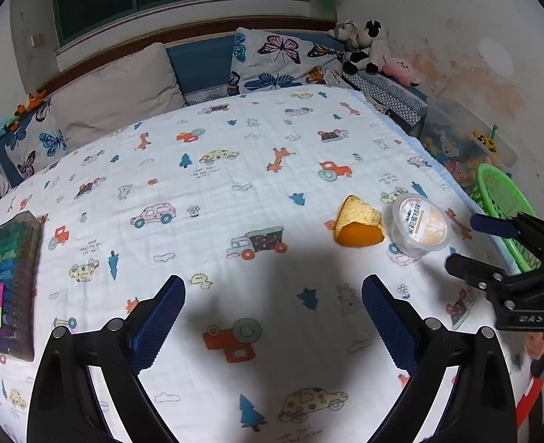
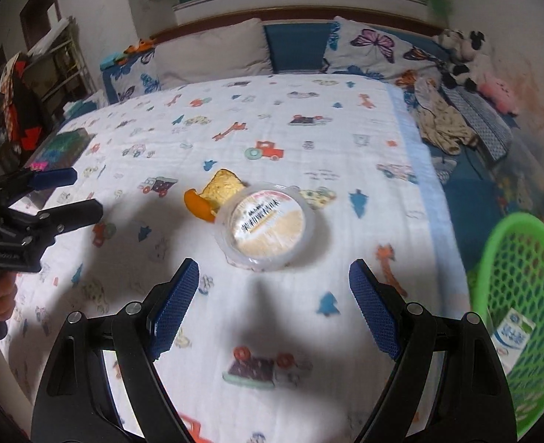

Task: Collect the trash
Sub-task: 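Grasp the round yogurt tub with the right tool while the left tool approaches the bread slice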

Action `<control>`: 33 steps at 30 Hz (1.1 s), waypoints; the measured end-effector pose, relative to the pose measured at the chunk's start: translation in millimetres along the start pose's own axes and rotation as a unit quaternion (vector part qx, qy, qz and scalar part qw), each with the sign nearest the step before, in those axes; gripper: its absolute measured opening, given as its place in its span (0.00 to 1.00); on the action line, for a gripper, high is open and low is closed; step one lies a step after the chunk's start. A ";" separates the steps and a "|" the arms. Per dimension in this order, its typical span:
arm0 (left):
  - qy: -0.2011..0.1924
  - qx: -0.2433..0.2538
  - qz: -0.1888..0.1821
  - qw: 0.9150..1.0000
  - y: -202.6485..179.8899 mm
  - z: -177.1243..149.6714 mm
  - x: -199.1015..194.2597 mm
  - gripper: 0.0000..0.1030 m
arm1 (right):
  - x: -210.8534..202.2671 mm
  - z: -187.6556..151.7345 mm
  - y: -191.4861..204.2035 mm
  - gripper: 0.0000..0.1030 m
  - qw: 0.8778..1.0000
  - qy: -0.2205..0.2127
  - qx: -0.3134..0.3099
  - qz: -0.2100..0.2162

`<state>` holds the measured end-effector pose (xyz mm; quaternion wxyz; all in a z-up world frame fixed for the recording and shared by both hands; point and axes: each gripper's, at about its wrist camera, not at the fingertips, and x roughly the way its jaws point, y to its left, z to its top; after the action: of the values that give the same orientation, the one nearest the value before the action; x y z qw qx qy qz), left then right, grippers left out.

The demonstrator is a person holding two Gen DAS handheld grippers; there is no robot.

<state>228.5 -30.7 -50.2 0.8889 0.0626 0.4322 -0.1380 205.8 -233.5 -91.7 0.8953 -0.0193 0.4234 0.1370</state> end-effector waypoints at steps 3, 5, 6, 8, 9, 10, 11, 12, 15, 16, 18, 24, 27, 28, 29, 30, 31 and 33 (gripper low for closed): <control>0.003 0.001 -0.001 1.000 3.0 -1.4 3.0 0.91 | 11.7 3.7 1.4 0.81 1.000 0.008 -0.003 -0.001; 0.005 0.001 -0.002 1.000 4.5 -1.7 5.2 0.91 | 19.2 6.6 1.1 0.81 1.000 0.013 -0.003 -0.004; 0.006 0.001 -0.002 1.000 5.2 -2.1 7.0 0.91 | 24.3 8.5 0.9 0.81 1.000 0.016 -0.001 -0.005; 0.008 0.002 -0.003 1.000 4.9 -2.4 9.4 0.91 | 29.4 10.9 -0.1 0.81 1.000 0.019 0.001 -0.003; 0.010 0.003 -0.003 1.000 4.7 -2.8 11.3 0.91 | 30.9 12.0 0.5 0.79 1.000 0.019 0.001 -0.002; 0.010 0.003 -0.004 1.000 4.3 -2.6 12.5 0.91 | 32.3 12.8 0.7 0.78 1.000 0.019 0.001 -0.001; 0.011 0.004 -0.005 1.000 3.7 -2.6 12.9 0.91 | 33.8 13.8 1.4 0.77 1.000 0.020 0.000 -0.001; 0.012 0.005 -0.005 1.000 3.3 -2.2 14.4 0.91 | 36.0 14.6 2.0 0.75 1.000 0.021 -0.002 -0.004; 0.015 0.007 -0.006 1.000 1.6 -1.1 17.6 0.91 | 38.0 15.2 2.7 0.70 1.000 0.022 -0.002 -0.001; 0.015 0.008 -0.007 1.000 0.9 -0.7 18.4 0.91 | 38.0 15.2 3.1 0.69 1.000 0.022 -0.003 -0.001; 0.015 0.011 -0.009 1.000 -2.3 0.0 19.9 0.91 | 37.9 14.6 3.4 0.66 1.000 0.023 -0.003 0.000; 0.014 0.018 -0.015 1.000 -12.4 4.2 23.3 0.91 | 28.6 12.9 2.0 0.64 1.000 0.012 -0.004 -0.004; 0.012 0.026 -0.018 0.999 -19.7 7.0 26.1 0.91 | 18.7 11.3 -3.9 0.64 1.000 0.004 0.001 -0.006; 0.012 0.028 -0.018 0.999 -21.9 8.2 27.3 0.91 | 16.4 11.2 -5.5 0.64 1.000 0.002 0.003 -0.007; 0.012 0.030 -0.020 0.999 -24.3 9.7 28.8 0.91 | 13.6 10.8 -8.0 0.64 1.000 0.001 0.005 -0.009; 0.012 0.031 -0.022 0.999 -27.1 11.2 30.5 0.91 | 10.0 9.8 -11.6 0.64 1.000 -0.001 0.008 -0.011; 0.013 0.032 -0.025 0.999 -30.0 12.6 32.4 0.91 | 6.9 8.5 -14.0 0.64 1.000 -0.003 0.010 -0.013; 0.016 0.038 -0.030 0.999 -37.4 15.3 37.7 0.91 | 0.1 6.4 -21.7 0.64 1.000 -0.006 0.017 -0.017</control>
<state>250.9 -77.2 -70.1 0.8745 0.0853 0.4421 -0.1803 216.3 -253.3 -89.4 0.9003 -0.0099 0.4198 0.1150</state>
